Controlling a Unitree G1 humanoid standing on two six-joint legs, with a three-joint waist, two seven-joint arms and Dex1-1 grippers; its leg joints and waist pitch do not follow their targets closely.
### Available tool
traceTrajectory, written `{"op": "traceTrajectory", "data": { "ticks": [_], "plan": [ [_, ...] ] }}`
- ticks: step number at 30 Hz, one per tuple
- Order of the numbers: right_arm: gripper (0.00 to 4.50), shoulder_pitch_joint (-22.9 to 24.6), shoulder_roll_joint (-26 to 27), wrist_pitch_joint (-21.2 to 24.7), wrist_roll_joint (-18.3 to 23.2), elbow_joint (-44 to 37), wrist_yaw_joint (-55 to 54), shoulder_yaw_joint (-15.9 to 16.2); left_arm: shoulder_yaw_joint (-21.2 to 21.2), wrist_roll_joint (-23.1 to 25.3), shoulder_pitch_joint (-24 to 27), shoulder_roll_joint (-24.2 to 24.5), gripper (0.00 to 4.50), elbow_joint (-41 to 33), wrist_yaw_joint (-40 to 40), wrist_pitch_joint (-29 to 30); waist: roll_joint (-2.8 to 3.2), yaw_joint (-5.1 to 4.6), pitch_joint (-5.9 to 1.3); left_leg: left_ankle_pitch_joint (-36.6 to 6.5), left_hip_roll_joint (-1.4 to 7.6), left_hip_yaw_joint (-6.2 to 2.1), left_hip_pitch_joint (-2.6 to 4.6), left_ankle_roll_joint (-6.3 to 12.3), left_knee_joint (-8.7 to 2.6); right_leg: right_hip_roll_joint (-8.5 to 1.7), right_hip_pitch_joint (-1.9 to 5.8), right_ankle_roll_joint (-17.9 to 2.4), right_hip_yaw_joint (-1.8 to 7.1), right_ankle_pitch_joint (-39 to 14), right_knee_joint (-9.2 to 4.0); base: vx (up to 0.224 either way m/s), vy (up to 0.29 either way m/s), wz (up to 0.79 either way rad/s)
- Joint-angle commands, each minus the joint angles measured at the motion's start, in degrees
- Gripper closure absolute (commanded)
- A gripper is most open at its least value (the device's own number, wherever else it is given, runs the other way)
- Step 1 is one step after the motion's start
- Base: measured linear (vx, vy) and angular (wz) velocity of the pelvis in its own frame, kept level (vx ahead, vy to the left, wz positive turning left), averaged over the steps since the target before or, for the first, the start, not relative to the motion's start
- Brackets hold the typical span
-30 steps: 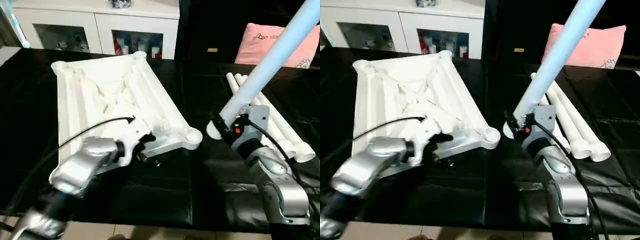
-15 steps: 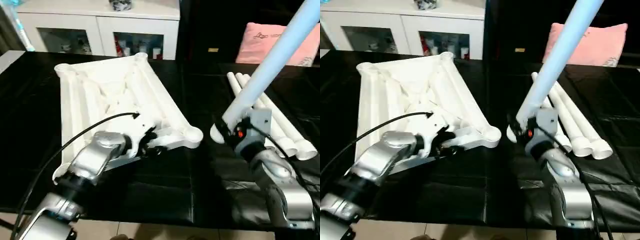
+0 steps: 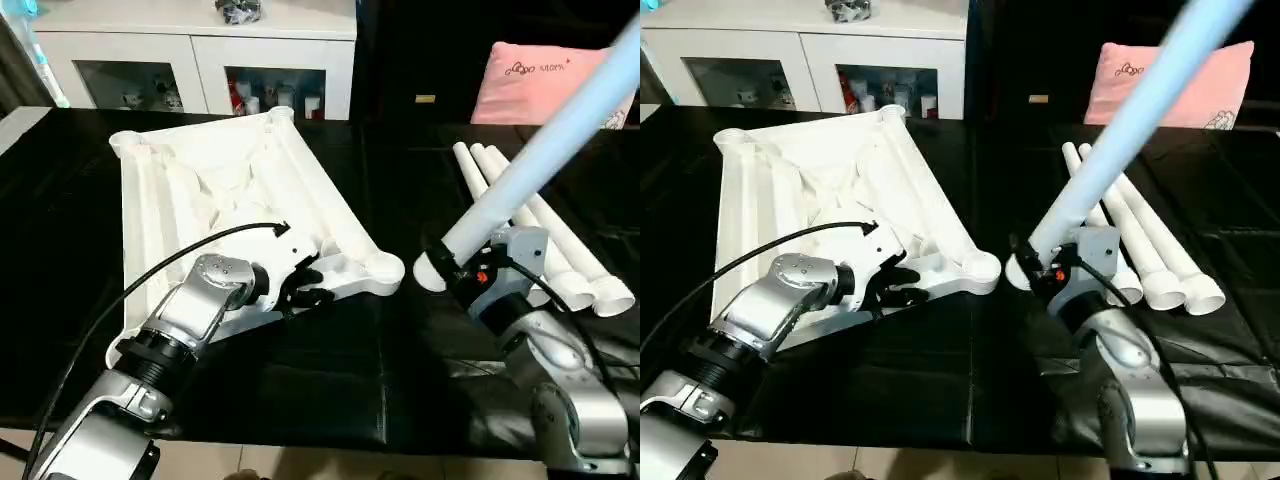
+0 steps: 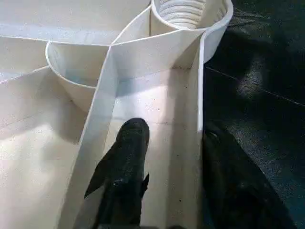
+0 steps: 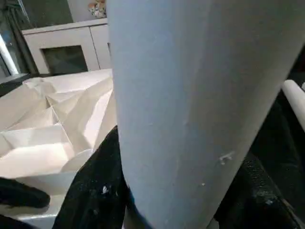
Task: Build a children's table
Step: Insert table leg to table base
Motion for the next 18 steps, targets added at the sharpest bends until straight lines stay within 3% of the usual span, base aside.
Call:
{"op": "traceTrajectory", "data": {
  "ticks": [1, 3, 9, 11, 13, 18],
  "plan": [
    [2.57, 0.0, -0.1, -2.1, 0.3, -1.2, 0.4, -0.6, -0.8, 0.9, -0.2, 0.5, 3.00, 0.8, 0.0, 0.1, 0.20, 0.10, -3.48, -8.3, 3.07, -0.86, 0.12, 0.63, -4.60, -5.47, 2.92, -11.8, 3.33, -7.1, -5.52, 0.000, 0.000, 0.00],
    [2.57, 0.3, -0.1, -2.1, 0.4, -1.4, 0.9, -0.2, -0.7, 1.1, 0.0, 0.5, 3.37, 0.9, -0.2, 0.0, 0.29, 0.08, -3.38, -8.9, 3.00, -0.84, 0.10, 0.61, -4.64, -5.47, 2.92, -11.6, 3.35, -8.1, -5.65, 0.000, 0.000, 0.00],
    [2.57, 0.7, 0.0, -3.8, -1.7, -1.0, -0.2, 0.7, -0.2, 1.5, -0.2, 0.6, 3.80, 1.6, -1.1, -0.3, 0.21, 0.01, -3.28, -9.5, 3.05, -0.88, 0.07, 0.56, -4.78, -5.53, 2.71, -10.8, 3.39, -10.7, -5.87, 0.000, 0.000, 0.00],
    [2.57, 0.5, -0.2, -1.2, -0.5, -1.2, 0.2, 0.9, -0.1, 1.4, -0.5, 0.8, 3.82, 1.9, -1.6, -0.4, 0.29, 0.03, -3.26, -9.6, 3.06, -0.91, 0.08, 0.62, -4.84, -5.50, 2.68, -10.8, 3.40, -10.7, -5.90, 0.000, 0.000, 0.00],
    [2.57, 0.4, -0.4, -0.8, -0.1, -1.3, 0.7, 1.0, -0.1, 1.2, -0.5, 0.9, 4.18, 1.9, -1.9, -0.3, 0.25, -0.04, -3.23, -10.0, 3.06, -0.94, 0.06, 0.51, -4.88, -5.51, 2.71, -10.8, 3.39, -11.0, -5.88, 0.000, 0.000, 0.00],
    [2.57, -0.4, -0.9, -0.7, 1.8, -0.7, 3.6, 2.0, -0.4, 0.9, -0.6, 1.9, 4.47, 2.1, -4.9, -0.6, 0.18, -0.05, -3.25, -9.5, 3.07, -0.91, -0.02, 0.91, -4.88, -5.56, 2.68, -10.7, 3.40, -11.1, -5.96, 0.000, 0.000, 0.00]
  ]
}}
